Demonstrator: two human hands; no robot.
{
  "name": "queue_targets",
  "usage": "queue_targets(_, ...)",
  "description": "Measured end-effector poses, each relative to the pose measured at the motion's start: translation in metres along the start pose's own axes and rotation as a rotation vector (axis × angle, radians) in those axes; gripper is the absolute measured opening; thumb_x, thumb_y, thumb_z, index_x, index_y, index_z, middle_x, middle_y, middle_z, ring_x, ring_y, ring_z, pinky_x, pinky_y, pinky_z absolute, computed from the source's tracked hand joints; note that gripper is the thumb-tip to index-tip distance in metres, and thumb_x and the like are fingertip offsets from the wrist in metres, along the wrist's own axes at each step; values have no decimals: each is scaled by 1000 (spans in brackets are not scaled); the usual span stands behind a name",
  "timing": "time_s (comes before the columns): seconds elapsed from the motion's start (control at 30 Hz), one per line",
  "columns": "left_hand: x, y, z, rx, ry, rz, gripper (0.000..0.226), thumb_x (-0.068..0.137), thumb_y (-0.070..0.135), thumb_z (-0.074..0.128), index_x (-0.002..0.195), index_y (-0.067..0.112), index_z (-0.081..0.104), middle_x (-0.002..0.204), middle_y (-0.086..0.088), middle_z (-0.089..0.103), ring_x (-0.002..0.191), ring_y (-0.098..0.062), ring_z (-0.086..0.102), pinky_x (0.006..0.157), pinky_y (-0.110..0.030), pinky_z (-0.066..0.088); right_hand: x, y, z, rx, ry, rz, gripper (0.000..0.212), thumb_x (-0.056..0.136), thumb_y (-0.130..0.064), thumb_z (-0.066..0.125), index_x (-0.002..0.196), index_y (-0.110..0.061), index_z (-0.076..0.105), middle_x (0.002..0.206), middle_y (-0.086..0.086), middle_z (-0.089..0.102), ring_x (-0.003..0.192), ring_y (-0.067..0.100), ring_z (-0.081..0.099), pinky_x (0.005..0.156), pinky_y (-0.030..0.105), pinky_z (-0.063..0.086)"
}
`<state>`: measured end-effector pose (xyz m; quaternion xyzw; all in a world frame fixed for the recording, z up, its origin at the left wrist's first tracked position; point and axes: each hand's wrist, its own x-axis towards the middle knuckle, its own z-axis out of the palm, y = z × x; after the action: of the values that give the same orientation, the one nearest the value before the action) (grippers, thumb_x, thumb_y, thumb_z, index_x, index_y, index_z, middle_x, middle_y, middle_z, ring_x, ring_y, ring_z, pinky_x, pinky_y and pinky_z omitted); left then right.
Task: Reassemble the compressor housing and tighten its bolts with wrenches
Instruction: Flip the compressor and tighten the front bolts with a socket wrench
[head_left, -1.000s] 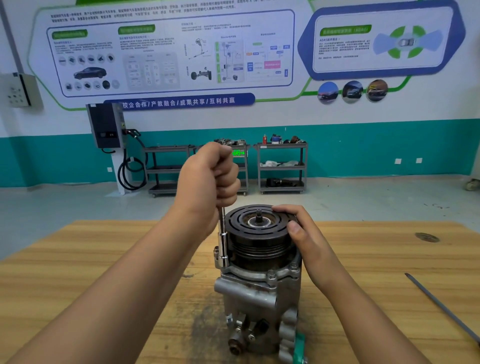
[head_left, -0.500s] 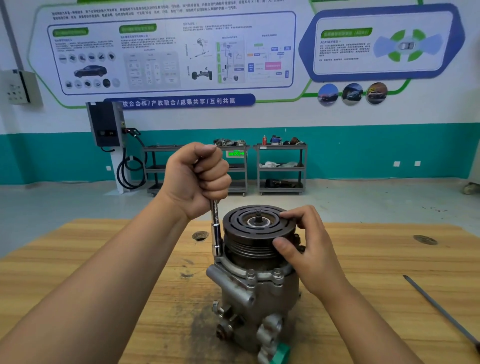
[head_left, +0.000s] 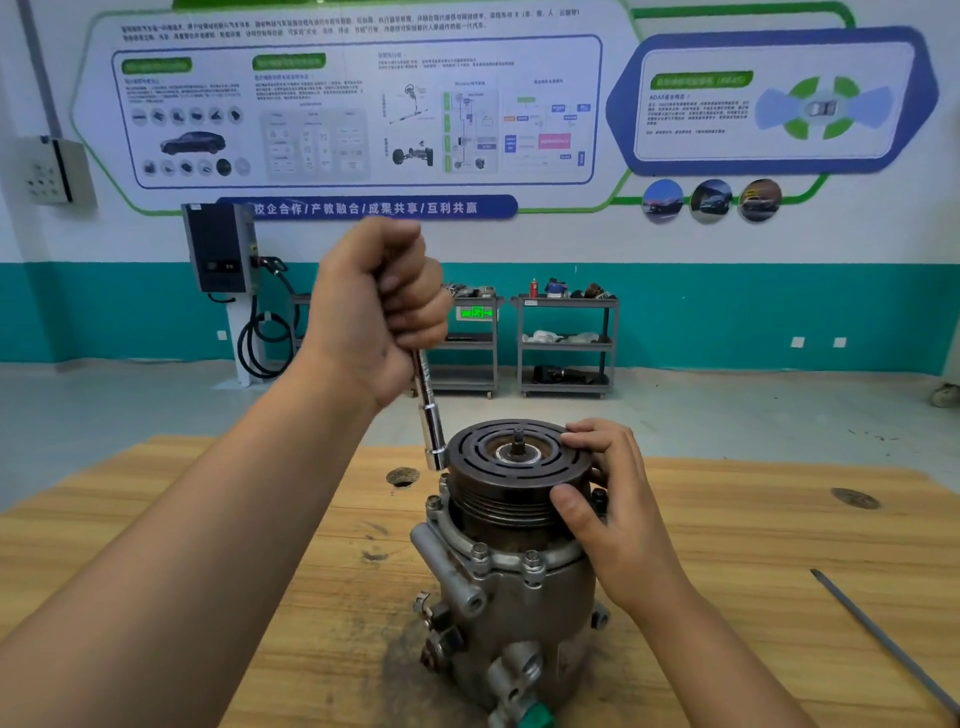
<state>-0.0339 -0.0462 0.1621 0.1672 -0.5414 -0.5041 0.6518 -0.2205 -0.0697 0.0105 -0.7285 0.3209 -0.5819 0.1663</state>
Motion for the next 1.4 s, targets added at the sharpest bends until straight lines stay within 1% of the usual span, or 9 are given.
queue_targets(0.2,-44,-23,28,288,320,154,45,89,13,46,48,23,27,45,7,19,44,-12,10,38,-22,12,0,-1,0,10,-13,26,57,70,-80,45,109,-39,43,117,-23,40,115,0,46,93,17,40)
queue_targets(0.37,-51,-36,37,373,474,241,39,89,11,47,66,15,15,67,-15,10,60,-24,9,51,-36,9,0,-2,-1,15,-30,40,55,70,-80,46,109,-41,43,116,-24,41,113,0,47,92,21,41)
queue_targets(0.53,-48,-31,47,347,452,292,41,87,9,47,65,15,14,65,-11,8,57,-22,6,51,-34,6,2,-1,-2,22,-35,46,53,70,-77,48,108,-41,44,116,-24,42,113,-1,48,91,17,42)
queue_targets(0.8,-50,-45,49,390,428,257,48,91,11,46,48,23,29,52,3,19,47,-12,14,46,-28,15,1,-1,-1,33,-25,36,55,70,-79,48,108,-40,43,115,-25,42,110,-5,47,88,10,40)
queue_targets(0.97,-49,-49,57,433,360,240,44,91,11,47,52,21,29,53,1,21,47,-12,16,46,-26,17,1,0,-1,34,-26,40,43,73,-66,53,106,-40,44,114,-25,42,108,-3,48,87,12,40)
queue_targets(1.13,-43,-46,50,338,425,145,40,90,13,46,55,19,28,49,4,22,45,-11,15,45,-27,15,0,-1,-1,32,-19,27,50,71,-75,50,106,-41,43,115,-23,43,109,-2,48,88,14,41)
queue_targets(1.2,-43,-46,45,328,441,153,41,91,15,46,54,19,29,47,7,23,43,-10,15,45,-27,15,0,-1,-1,26,-20,32,46,72,-71,52,106,-42,43,116,-22,43,109,-2,48,90,19,42)
queue_targets(1.3,-41,-46,41,310,365,127,44,92,17,46,52,20,29,44,8,24,40,-9,16,39,-22,17,0,-1,-1,27,-24,40,41,74,-64,52,107,-41,42,117,-17,44,109,3,49,91,28,45)
queue_targets(1.4,-39,-44,38,247,187,71,50,93,15,45,46,24,30,43,9,23,38,-8,15,37,-14,16,-1,-2,-1,32,-25,41,42,74,-63,52,108,-40,43,117,-12,45,109,6,50,92,32,46)
